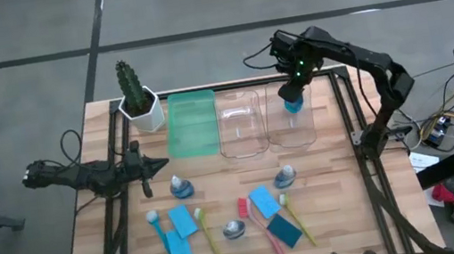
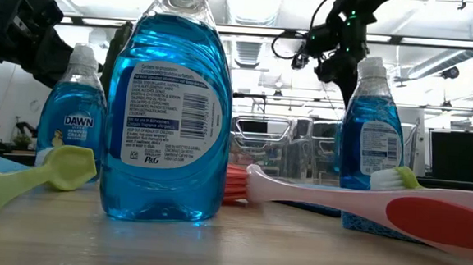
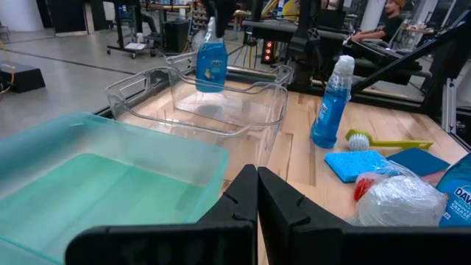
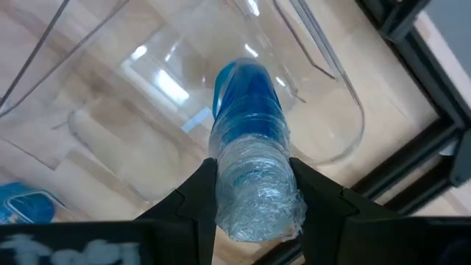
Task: Pick & Place Kitchen Sink Supplies
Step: Put the blue dishwashing liquid bottle into the right transparent bin
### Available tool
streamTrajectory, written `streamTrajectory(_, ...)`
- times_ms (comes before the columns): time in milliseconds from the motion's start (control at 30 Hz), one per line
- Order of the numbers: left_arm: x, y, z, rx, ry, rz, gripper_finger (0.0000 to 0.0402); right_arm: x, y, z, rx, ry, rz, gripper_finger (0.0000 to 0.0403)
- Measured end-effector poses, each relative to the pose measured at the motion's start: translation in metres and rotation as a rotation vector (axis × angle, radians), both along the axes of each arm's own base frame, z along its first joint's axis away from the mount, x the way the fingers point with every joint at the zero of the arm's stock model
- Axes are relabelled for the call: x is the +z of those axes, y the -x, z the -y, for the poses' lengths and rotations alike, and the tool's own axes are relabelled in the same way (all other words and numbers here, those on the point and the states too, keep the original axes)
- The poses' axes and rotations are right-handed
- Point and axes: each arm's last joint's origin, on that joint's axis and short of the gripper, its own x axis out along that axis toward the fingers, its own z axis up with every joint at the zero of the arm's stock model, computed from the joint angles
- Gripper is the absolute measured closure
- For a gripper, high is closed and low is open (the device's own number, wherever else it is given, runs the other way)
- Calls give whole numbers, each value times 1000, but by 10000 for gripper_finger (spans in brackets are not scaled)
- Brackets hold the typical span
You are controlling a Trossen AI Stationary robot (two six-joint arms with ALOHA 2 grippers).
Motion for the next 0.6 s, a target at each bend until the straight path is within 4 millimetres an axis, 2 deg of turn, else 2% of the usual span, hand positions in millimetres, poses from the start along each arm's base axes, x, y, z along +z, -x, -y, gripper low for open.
streamTrajectory(267, 0, 0, 0, 0, 0, 0, 396, -3, 0, 12, 5, 39, 38, 254)
streamTrajectory(600, 0, 0, 0, 0, 0, 0, 396, -13, 0, 18, 5, -21, 38, 257)
